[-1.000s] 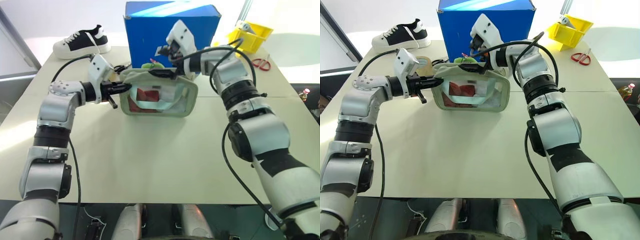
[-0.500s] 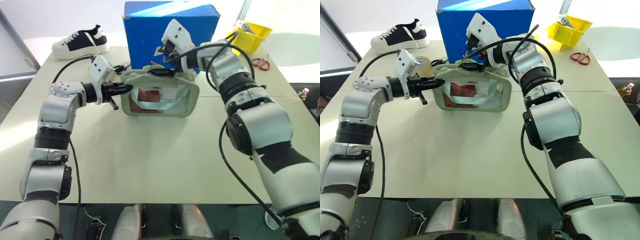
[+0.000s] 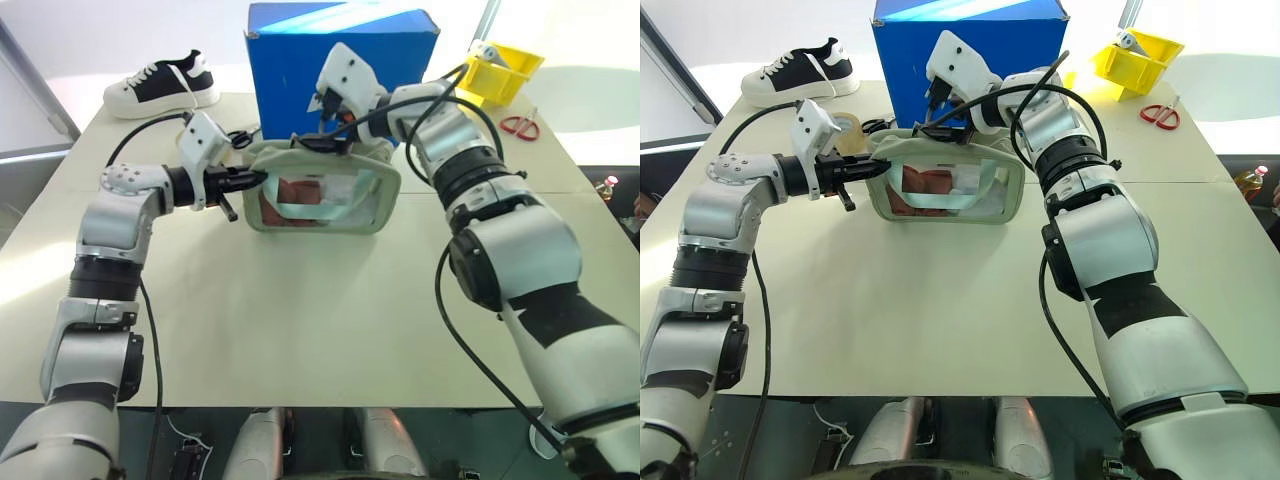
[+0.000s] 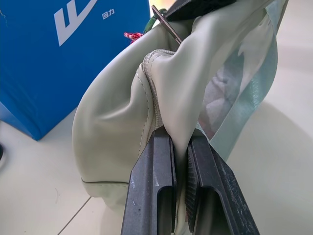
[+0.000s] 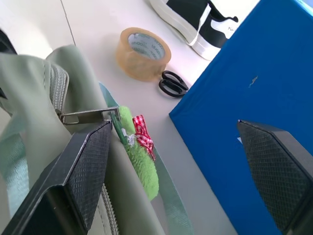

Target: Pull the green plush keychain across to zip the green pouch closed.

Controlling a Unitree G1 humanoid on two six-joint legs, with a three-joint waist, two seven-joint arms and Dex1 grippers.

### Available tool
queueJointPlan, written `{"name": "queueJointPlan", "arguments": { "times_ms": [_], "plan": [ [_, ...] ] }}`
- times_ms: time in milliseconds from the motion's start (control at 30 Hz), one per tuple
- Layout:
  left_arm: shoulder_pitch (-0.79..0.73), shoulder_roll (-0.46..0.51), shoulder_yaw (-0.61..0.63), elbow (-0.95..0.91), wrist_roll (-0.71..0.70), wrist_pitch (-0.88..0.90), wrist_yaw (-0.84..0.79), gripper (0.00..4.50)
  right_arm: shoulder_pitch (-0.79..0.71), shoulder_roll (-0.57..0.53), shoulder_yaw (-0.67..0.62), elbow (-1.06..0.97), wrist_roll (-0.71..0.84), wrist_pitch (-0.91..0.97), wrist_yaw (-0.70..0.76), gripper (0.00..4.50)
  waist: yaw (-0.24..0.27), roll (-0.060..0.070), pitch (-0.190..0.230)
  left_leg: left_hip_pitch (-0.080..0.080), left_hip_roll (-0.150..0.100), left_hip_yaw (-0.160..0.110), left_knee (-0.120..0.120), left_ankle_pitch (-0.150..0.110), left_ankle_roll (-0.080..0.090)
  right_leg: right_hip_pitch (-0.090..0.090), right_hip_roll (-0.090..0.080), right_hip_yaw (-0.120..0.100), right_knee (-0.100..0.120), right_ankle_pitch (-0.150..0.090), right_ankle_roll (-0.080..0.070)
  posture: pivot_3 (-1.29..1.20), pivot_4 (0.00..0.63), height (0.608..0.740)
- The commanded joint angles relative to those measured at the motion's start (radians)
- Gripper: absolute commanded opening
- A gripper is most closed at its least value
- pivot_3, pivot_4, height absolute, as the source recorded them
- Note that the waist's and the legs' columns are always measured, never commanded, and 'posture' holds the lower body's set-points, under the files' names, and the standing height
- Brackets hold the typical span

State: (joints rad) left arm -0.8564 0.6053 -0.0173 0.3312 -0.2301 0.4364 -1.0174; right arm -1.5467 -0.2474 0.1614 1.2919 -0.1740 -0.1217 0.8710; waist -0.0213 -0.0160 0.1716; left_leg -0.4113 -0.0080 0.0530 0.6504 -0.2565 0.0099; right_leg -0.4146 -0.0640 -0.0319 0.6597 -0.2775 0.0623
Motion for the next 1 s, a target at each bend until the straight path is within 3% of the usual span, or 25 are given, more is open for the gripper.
{"name": "queueJointPlan", "arguments": {
  "times_ms": [33, 267, 700, 800, 900, 1000],
  "plan": [
    [-0.004, 0.001, 0.013, -0.044, -0.021, 0.004, -0.002, 0.00, -0.009, 0.001, 0.021, -0.023, -0.030, -0.092, 0.014, 4.22, 0.000, 0.000, 0.000, 0.000, 0.000, 0.000, 0.000, 0.000, 0.000, 0.000, 0.000, 0.000, 0.000, 0.000, 0.000, 0.00, 0.150, 0.740],
    [-0.004, 0.000, 0.015, -0.050, -0.021, 0.011, 0.000, 0.00, 0.011, 0.011, 0.091, -0.043, -0.118, -0.324, -0.045, 4.22, 0.000, 0.000, 0.000, 0.000, 0.000, 0.000, 0.000, 0.001, -0.001, 0.000, 0.000, 0.000, 0.000, 0.000, 0.000, 0.00, 0.150, 0.740],
    [-0.009, -0.005, 0.020, -0.050, -0.025, 0.015, 0.010, 0.00, -0.018, -0.006, 0.274, -0.039, -0.368, -0.603, -0.393, 4.22, -0.001, 0.000, 0.000, 0.000, 0.000, 0.000, 0.000, 0.003, -0.005, 0.000, 0.000, 0.000, 0.000, 0.000, 0.000, 0.00, 0.150, 0.740],
    [-0.010, -0.006, 0.020, -0.047, -0.025, 0.014, 0.013, 0.00, -0.019, -0.030, 0.326, -0.044, -0.437, -0.712, -0.487, 4.22, 0.000, 0.000, 0.000, 0.000, 0.000, 0.000, 0.000, 0.003, -0.005, 0.000, 0.001, 0.000, 0.000, 0.000, 0.000, 0.00, 0.150, 0.740],
    [-0.016, -0.008, 0.020, -0.035, -0.023, 0.010, 0.016, 0.00, -0.041, -0.071, 0.453, -0.066, -0.618, -0.812, -0.724, 4.22, 0.000, 0.000, 0.000, 0.000, 0.000, 0.000, 0.001, 0.003, -0.005, 0.000, 0.001, 0.000, 0.001, 0.000, 0.000, 0.00, 0.150, 0.740],
    [-0.025, -0.010, 0.020, -0.025, -0.023, 0.010, 0.017, 0.00, -0.055, -0.070, 0.494, -0.046, -0.667, -0.832, -0.801, 3.50, 0.000, 0.000, 0.000, 0.000, 0.000, 0.000, 0.000, 0.004, -0.006, -0.001, 0.001, 0.000, 0.001, 0.000, 0.000, 0.00, 0.150, 0.740]
  ]
}}
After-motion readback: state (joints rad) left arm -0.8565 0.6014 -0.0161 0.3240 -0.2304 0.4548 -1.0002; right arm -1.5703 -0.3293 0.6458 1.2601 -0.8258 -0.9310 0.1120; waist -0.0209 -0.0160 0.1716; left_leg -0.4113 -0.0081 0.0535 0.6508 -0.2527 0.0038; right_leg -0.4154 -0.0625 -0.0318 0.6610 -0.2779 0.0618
